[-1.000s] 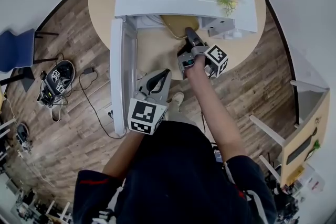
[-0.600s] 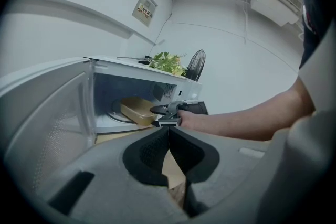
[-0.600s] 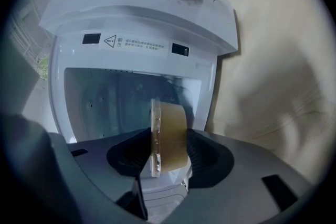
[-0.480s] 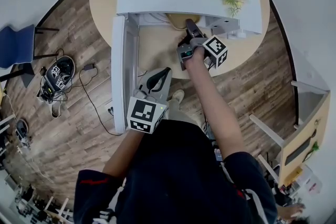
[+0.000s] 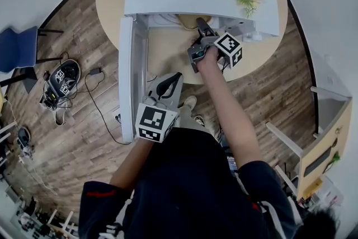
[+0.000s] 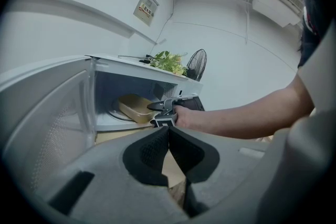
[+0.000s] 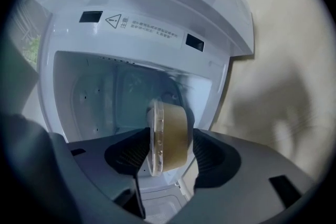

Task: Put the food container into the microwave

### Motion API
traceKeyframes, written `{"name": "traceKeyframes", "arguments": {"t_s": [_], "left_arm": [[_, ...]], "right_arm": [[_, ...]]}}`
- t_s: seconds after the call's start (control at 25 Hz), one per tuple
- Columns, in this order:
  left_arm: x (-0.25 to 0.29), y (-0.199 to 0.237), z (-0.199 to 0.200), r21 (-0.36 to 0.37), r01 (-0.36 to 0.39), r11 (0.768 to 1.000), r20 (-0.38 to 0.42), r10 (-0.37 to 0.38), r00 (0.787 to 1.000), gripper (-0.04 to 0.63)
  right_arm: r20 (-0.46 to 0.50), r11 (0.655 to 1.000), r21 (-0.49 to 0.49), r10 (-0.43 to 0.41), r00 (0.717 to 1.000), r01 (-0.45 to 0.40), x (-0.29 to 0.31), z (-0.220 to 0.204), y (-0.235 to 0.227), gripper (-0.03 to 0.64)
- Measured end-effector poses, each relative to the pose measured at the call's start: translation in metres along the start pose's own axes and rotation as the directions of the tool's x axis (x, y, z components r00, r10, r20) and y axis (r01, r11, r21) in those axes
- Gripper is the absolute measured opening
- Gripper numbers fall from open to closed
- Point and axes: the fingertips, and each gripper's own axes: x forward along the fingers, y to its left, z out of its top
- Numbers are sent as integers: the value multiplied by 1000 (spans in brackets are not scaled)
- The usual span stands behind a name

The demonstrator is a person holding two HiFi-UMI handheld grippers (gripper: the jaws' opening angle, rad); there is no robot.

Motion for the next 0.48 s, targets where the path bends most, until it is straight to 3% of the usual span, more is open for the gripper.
{"name": "traceKeyframes", "arguments": {"t_s": [0.12, 0.48], "left_arm": [[-1, 1, 1, 1, -3, 1000, 4, 3, 1000, 17], [-3, -3, 10, 19, 4, 1000, 20, -5, 1000, 17]], "right_arm": [[-4, 999, 18, 29, 1000, -29, -1, 1, 3, 262], [-50, 999, -9, 48, 998, -48, -26, -2, 7, 268]]}}
